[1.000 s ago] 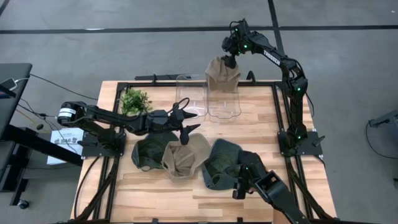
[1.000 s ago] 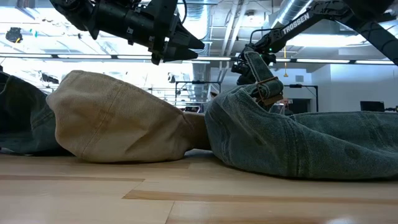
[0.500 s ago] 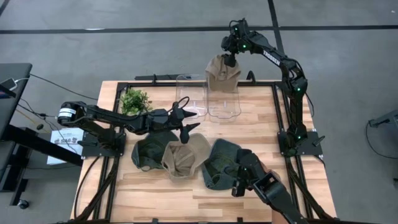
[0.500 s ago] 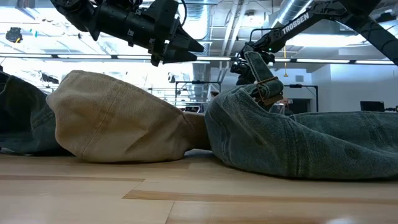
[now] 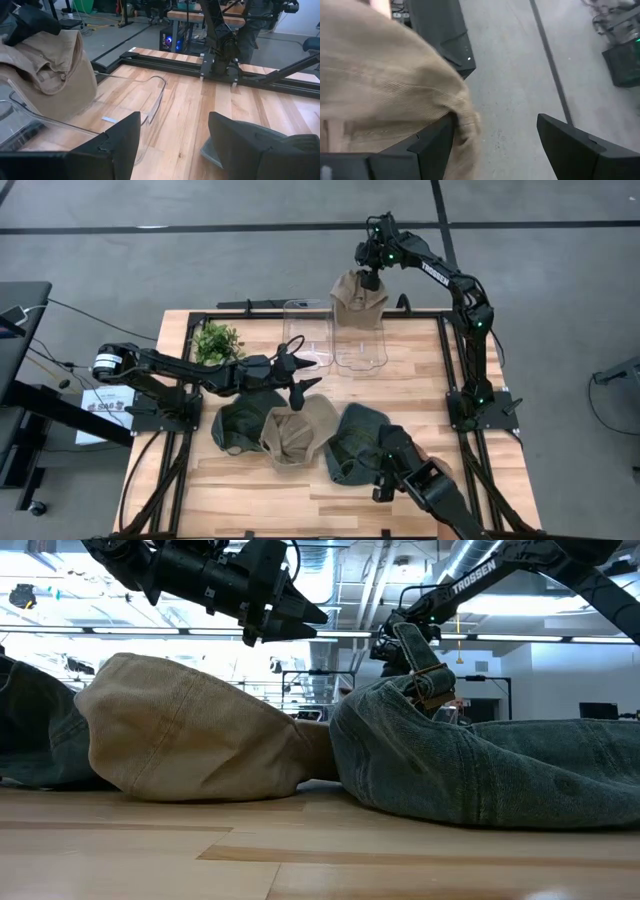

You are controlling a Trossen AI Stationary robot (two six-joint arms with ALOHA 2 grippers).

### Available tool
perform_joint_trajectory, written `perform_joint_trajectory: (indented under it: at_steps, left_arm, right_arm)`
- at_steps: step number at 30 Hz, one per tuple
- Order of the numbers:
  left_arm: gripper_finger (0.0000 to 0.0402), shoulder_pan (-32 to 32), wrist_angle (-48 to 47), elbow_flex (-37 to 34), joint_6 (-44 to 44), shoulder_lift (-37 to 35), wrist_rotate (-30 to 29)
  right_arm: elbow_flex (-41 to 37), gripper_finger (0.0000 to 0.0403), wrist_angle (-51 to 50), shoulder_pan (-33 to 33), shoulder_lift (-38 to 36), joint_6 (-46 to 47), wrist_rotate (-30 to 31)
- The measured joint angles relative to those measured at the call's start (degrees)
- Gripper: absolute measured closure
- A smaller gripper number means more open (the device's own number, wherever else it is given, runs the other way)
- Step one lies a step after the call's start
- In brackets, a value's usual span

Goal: Pick & Place hat
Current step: Put the right brown cap into the right transparent bin, then put the brown cap into the right transparent bin

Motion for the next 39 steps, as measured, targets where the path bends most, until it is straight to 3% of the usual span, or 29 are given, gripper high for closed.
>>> perform_joint_trajectory:
  at_steps: [8, 22, 39]
  left_arm:
    - [0.0169, 0.0, 0.0, 0.0, 0.0, 0.0, 0.0]
    - [0.0169, 0.0, 0.0, 0.0, 0.0, 0.0, 0.0]
    - [0.0169, 0.0, 0.0, 0.0, 0.0, 0.0, 0.0]
  right_arm:
    - [0.0, 0.0126, -2.4, 0.7, 0.0, 0.5, 0.1]
    - [0.0, 0.0126, -3.6, 0.8, 0.0, 0.7, 6.1]
    - [0.0, 0.0126, -6.1, -0.1, 0.0, 2.3, 3.1]
